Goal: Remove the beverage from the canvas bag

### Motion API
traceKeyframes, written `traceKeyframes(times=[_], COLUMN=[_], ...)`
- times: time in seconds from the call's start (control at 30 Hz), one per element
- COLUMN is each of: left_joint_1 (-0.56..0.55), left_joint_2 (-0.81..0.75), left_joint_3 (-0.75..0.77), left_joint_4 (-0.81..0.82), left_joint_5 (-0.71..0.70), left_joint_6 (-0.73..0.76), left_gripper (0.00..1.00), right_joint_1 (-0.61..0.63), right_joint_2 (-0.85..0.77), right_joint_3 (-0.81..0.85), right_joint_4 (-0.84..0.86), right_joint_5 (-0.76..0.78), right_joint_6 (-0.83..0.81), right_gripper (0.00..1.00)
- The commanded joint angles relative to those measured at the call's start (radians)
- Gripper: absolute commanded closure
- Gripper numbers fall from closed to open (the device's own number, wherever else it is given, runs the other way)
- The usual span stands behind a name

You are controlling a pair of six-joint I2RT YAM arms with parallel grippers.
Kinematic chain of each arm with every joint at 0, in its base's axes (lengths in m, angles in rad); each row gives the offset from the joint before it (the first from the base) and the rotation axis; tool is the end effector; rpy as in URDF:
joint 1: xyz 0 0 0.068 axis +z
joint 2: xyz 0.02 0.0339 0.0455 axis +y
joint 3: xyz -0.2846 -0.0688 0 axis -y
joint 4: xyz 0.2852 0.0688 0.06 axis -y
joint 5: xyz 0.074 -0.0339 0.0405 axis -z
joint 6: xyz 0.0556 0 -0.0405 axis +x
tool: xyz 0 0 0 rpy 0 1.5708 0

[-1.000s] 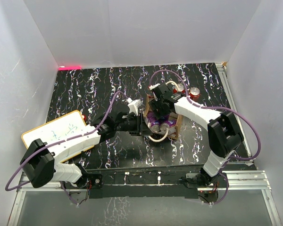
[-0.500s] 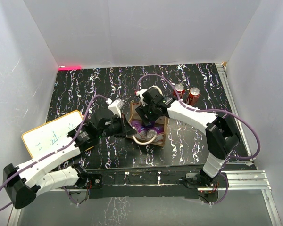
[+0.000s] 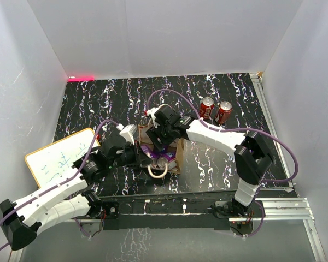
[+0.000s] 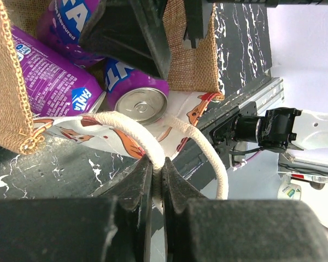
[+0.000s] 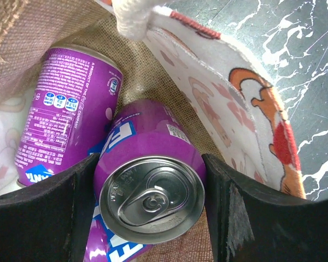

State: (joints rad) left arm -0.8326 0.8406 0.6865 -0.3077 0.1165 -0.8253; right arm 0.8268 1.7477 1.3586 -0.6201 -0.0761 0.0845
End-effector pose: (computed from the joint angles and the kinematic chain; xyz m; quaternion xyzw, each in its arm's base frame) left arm 0.1546 -0.1796 0.2835 0.0338 0.8486 -0.4209 0.3186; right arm 0.2852 0.3160 0.2314 -0.3581 0.8909 0.1547 0.2326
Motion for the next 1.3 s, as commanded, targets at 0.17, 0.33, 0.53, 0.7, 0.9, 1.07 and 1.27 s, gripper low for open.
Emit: traceKeyframes(times=[0.17,0.33,0.53,0.7,0.9,1.07,1.27], left_joint_1=[0.003,0.003,0.003,0.004,0.003,0.003,0.003], left_joint_2=[-0.047,-0.044,-0.038,-0.047,-0.048,-0.052,-0.052], left_joint_3=[-0.014,-0.03,-0.025,-0.022,-0.016,-0.021,-0.023], left_joint_4=[-0.046,-0.031,-0.03,-0.039,-0.041,-0.047,-0.047], left_joint_5=[-0.038,-0.029,-0.026,-0.033,-0.04,-0.045,-0.049], left_joint_6=[-0.007,-0.01,-0.009,-0.006,-0.003,-0.003,-0.003], left_gripper=[1.0,1.0,1.0,1.0,1.0,1.0,1.0], right_joint_1=[-0.064,-0.064,-0.064,-0.065,-0.099,-0.14,-0.141], right_joint_2=[-0.133,-0.154,-0.174,-0.204,-0.249,-0.288,-0.379], right_joint_3=[0.046,0.005,-0.005,0.017,0.007,-0.029,-0.064], right_joint_4=[0.005,-0.018,-0.004,0.032,0.009,-0.034,-0.001], right_joint_5=[-0.327,-0.394,-0.497,-0.502,-0.505,-0.505,-0.461], right_joint_6=[0.114,0.048,0.006,0.023,0.018,-0.008,0.001], right_gripper=[0.92,0.92,0.92,0.92,0.92,0.92,0.92])
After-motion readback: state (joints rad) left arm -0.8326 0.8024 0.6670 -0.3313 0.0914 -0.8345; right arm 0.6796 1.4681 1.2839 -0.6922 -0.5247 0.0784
